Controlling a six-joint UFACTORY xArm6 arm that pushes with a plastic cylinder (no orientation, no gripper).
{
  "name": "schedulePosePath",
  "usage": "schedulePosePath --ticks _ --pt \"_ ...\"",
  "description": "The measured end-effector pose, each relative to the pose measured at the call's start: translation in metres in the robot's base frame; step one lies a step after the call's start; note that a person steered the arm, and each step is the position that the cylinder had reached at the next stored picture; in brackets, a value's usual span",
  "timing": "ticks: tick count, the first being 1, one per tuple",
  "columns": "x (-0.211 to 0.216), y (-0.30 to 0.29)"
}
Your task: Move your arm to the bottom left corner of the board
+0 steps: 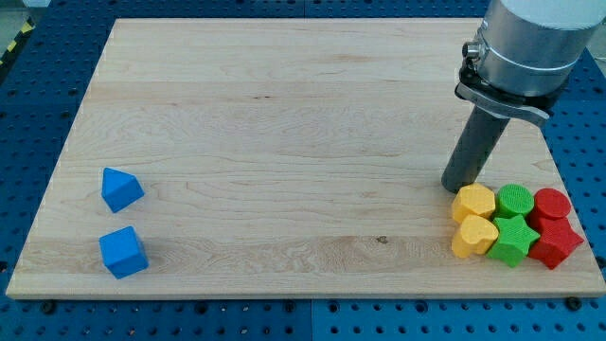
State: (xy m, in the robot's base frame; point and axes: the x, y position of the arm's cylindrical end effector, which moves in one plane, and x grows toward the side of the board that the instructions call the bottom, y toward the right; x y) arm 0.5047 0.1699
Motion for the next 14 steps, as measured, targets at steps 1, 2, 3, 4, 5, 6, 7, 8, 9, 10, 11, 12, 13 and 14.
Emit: schedulePosePath --ticks 1,2,3,4,5,6,7,8,9,10,11,12,13,14 --pt "0.002 0.000" --pt "0.002 0.000" --pt "0.001 -0.021" --pt "-0.011 -0.053" --pt "0.009 -0.057" --pt "0.018 -0.064" --pt "0.018 -0.064" --pt "0.018 -0.065" --pt "0.018 -0.065" --pt "0.018 -0.065" --pt "0.018 -0.073" --pt "0.018 -0.073" --pt "0.018 -0.073" --pt "0.021 -0.073"
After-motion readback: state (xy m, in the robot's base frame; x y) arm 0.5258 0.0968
